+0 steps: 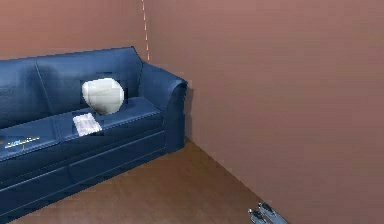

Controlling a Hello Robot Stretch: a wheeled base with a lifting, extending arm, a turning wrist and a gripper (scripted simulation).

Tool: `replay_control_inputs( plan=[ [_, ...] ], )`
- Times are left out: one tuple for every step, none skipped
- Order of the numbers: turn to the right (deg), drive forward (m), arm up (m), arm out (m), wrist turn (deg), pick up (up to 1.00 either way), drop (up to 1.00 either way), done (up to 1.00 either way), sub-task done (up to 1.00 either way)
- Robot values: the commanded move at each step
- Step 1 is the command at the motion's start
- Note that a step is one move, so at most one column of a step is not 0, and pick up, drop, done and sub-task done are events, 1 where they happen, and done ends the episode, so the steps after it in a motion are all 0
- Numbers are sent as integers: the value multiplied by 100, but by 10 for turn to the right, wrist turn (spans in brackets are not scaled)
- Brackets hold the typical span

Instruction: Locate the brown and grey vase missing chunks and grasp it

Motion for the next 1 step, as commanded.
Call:
replay_control_inputs(
  plan=[
    [0,0,0,0,300,0,0,0,0]
  ],
)
